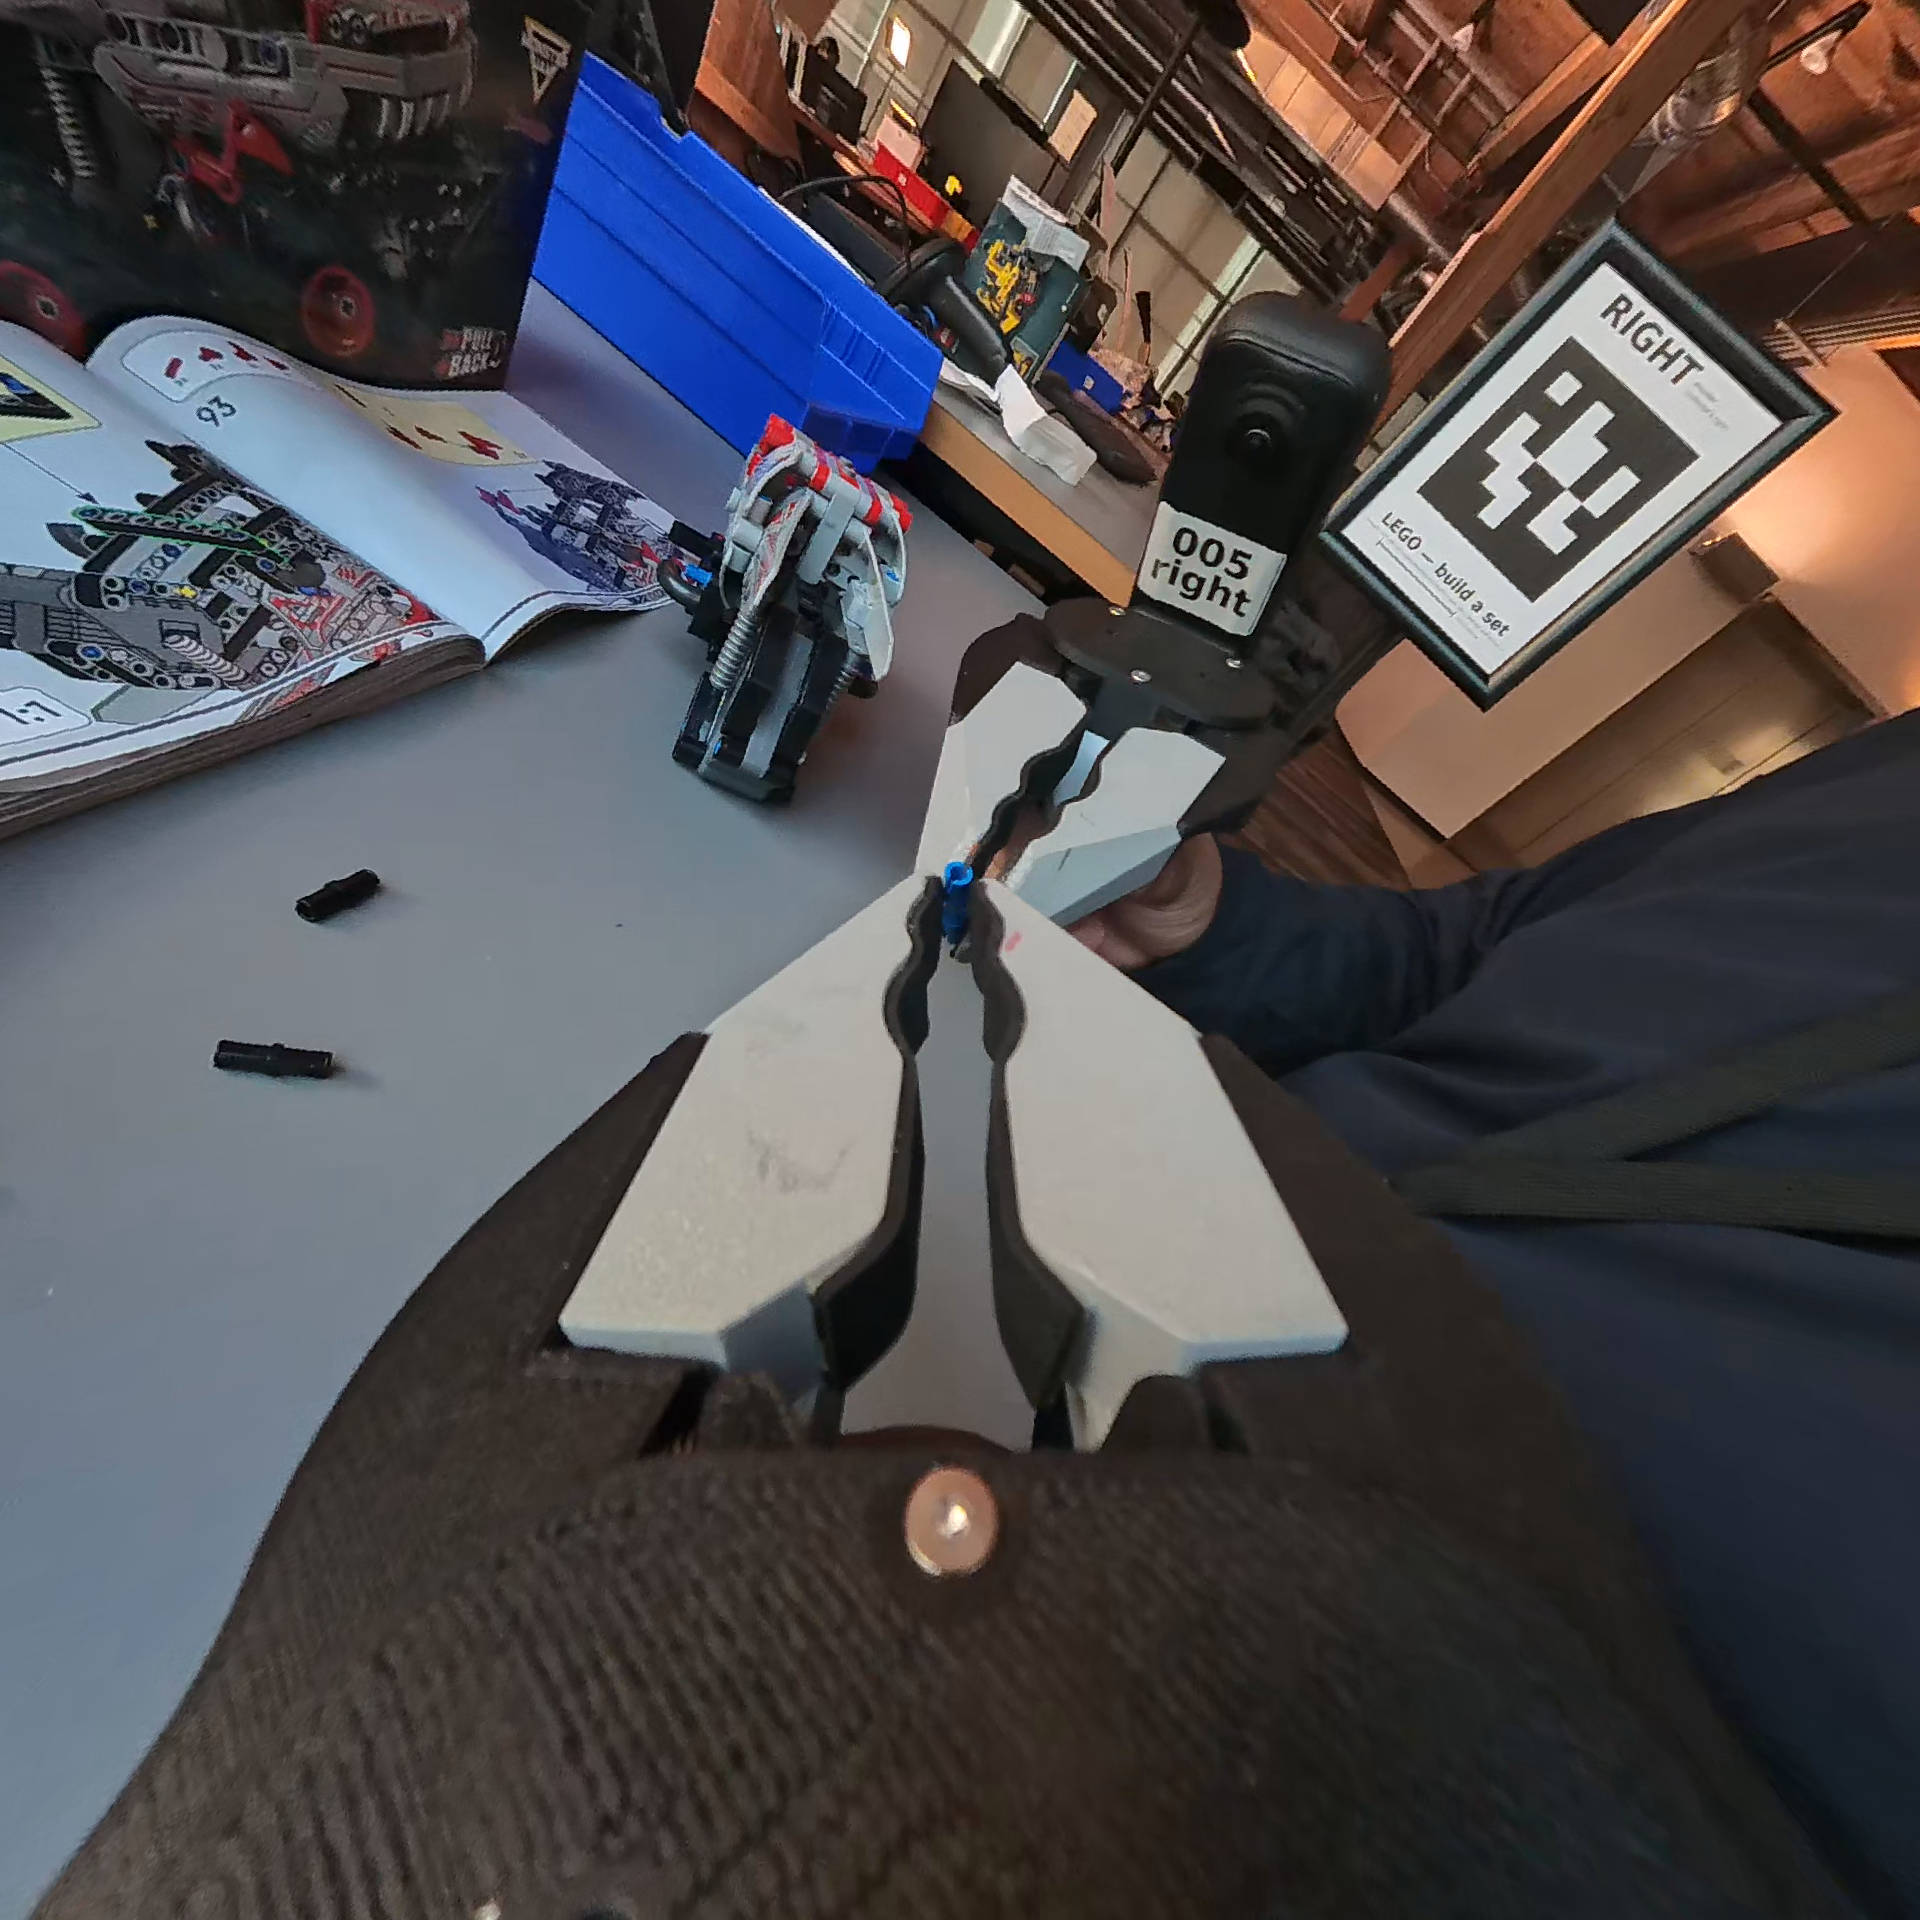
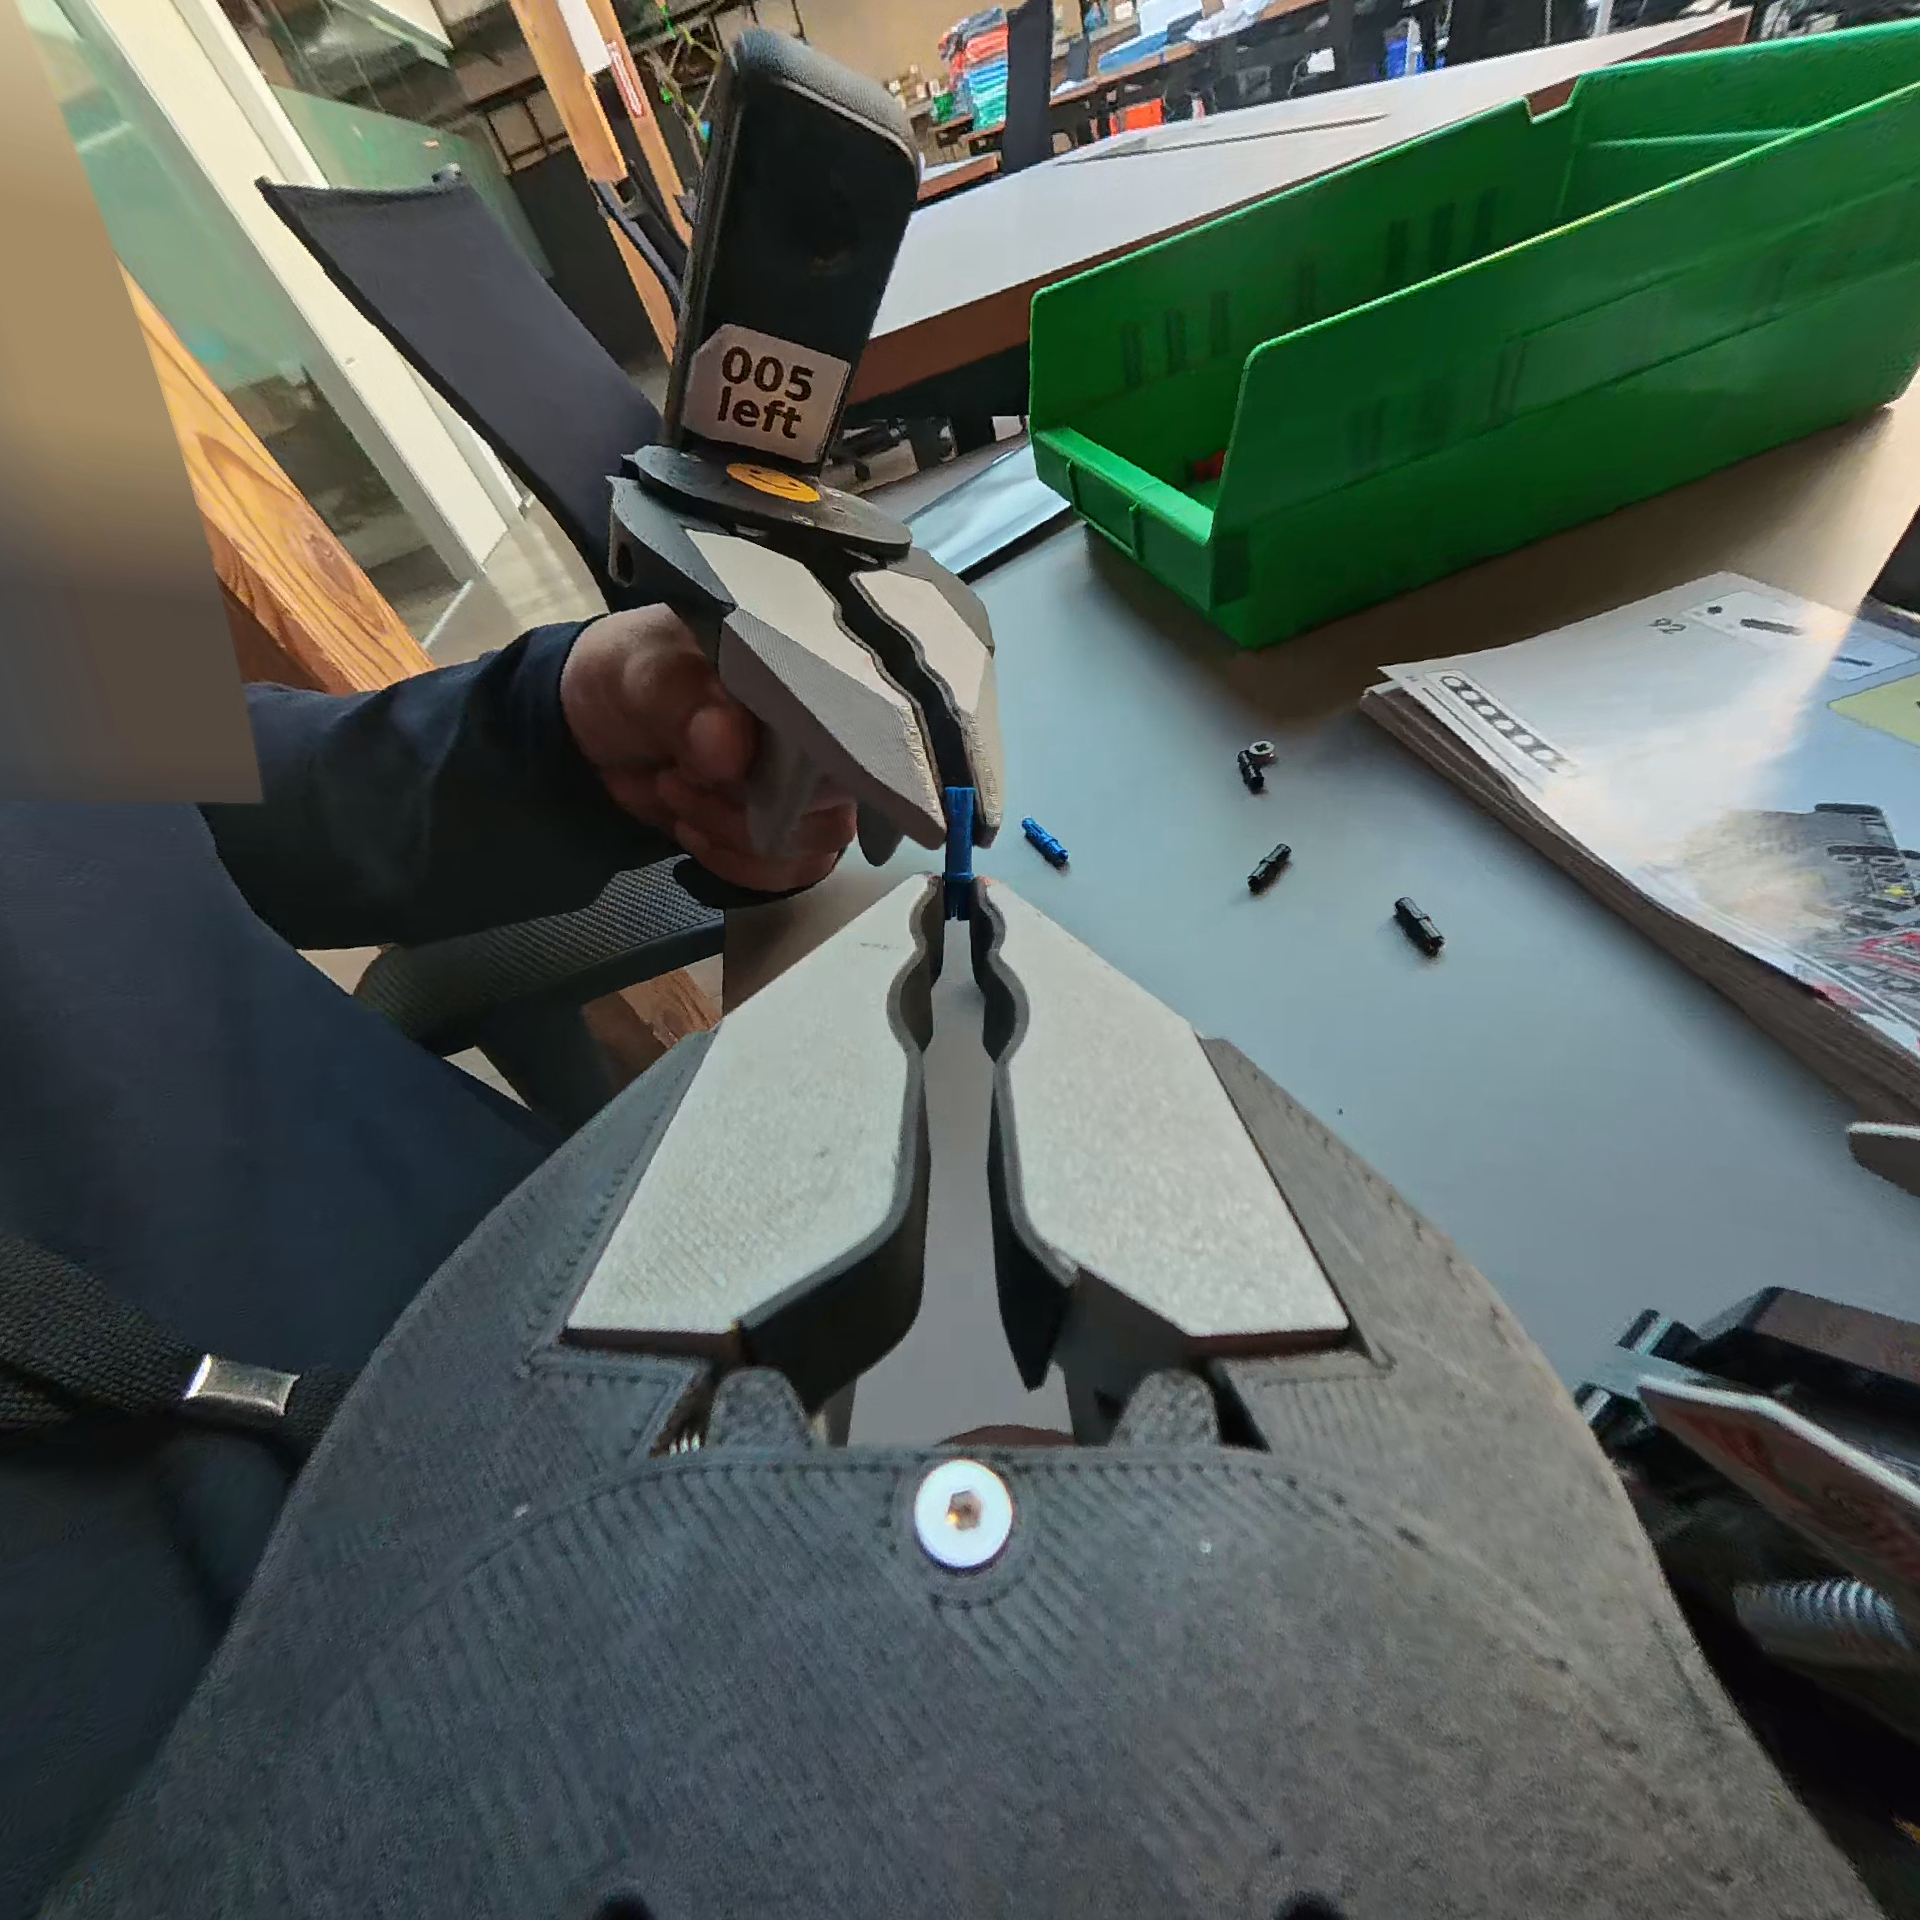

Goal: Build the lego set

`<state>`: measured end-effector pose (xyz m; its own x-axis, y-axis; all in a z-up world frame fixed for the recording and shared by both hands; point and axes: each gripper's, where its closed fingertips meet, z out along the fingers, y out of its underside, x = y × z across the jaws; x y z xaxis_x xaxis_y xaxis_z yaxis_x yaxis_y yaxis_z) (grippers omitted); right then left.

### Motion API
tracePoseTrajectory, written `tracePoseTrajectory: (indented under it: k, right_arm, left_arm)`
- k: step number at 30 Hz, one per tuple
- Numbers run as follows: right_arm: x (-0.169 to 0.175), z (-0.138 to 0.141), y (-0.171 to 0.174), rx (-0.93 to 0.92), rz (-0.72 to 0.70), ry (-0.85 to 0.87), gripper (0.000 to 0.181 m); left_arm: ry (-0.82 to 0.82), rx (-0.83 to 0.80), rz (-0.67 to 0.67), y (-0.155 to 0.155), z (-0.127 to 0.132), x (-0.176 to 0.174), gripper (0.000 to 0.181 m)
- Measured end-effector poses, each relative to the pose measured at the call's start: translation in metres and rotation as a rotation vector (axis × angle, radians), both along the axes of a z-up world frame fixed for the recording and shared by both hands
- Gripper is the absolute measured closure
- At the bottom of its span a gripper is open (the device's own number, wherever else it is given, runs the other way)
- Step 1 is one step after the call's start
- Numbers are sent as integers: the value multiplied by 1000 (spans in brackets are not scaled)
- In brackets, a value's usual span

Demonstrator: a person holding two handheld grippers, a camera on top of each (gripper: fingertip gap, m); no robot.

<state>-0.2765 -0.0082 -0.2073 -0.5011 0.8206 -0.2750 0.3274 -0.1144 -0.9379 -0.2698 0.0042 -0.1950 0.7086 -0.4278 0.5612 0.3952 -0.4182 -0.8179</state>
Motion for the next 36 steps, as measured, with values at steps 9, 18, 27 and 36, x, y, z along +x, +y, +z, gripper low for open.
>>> tracePoseTrajectory:
  k: [9,18,27,36]
  right_arm:
    - [-3,-10,-4,13,31,-74,179]
    - [1,-1,7,-64,29,-94,170]
    - [-4,-11,7,-77,25,-173,173]
    - [-2,-12,8,-41,-2,-165,174]
  left_arm:
    - [188,-39,-11,1,-9,0,180]
    - [383,-116,-3,2,-30,-7,180]
    - [566,-101,-6,3,-35,0,180]
    - [612,-47,5,2,-32,4,180]
